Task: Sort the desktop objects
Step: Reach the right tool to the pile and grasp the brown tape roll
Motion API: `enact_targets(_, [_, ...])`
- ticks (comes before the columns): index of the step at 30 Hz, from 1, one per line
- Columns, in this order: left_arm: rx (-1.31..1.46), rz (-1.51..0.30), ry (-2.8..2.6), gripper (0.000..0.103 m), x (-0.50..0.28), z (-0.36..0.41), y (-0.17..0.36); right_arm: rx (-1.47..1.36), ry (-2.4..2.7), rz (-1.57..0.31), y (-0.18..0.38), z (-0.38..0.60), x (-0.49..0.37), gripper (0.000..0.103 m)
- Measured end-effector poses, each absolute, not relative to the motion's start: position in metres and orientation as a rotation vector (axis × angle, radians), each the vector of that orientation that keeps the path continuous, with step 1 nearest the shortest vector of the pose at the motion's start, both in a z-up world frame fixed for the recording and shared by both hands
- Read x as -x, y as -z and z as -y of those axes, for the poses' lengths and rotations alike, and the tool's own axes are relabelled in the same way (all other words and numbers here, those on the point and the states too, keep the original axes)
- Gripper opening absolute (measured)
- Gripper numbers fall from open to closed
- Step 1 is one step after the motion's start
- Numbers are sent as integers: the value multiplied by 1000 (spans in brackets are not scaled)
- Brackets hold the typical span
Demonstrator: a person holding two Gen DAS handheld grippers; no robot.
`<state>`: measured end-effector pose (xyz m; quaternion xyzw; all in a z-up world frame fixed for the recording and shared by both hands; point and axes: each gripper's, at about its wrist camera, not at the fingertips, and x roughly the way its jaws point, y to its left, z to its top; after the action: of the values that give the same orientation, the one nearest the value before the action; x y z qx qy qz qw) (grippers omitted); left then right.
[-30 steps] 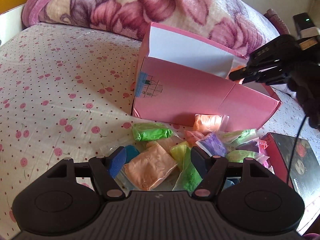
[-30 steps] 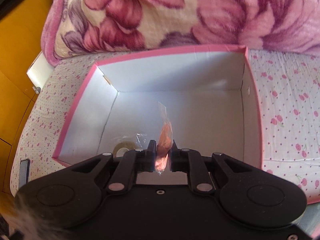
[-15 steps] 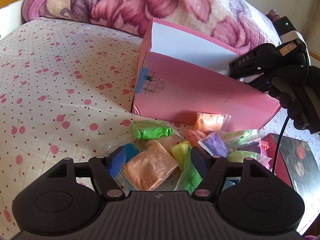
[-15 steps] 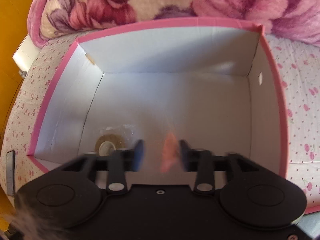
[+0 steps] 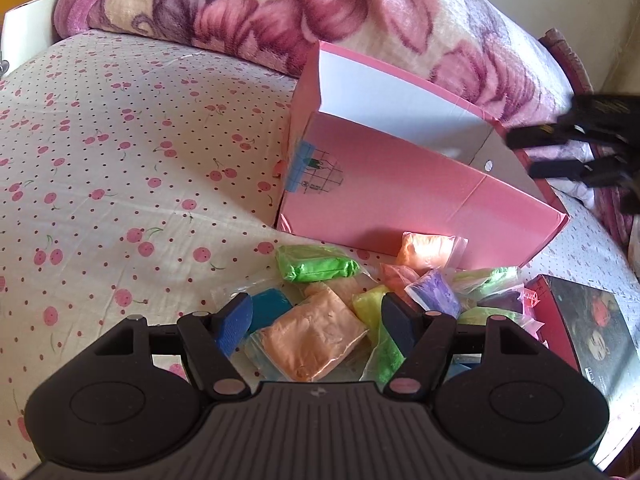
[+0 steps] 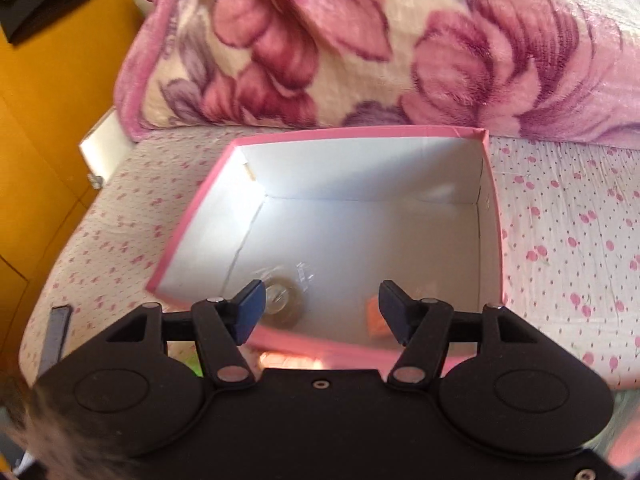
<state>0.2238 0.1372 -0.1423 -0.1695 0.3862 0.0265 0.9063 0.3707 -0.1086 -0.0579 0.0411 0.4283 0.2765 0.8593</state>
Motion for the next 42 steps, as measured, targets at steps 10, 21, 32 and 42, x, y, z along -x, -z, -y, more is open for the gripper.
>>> enact_targets(10, [373,-792,-100,70,-216,-155,138,70,-662,-864,66,107,-274,67])
enact_targets(21, [373,-781,-138,70,-205,-169,131,447,-693,-731,91,74,-194,68])
enact_targets(32, [356,-791,-153,70,-198,-176,131,545,-680,-689,114,58,-175,68])
enact_targets(42, [347,-805,-136,70,-201,-171,134,637,-670,-667,133,48,-172,68])
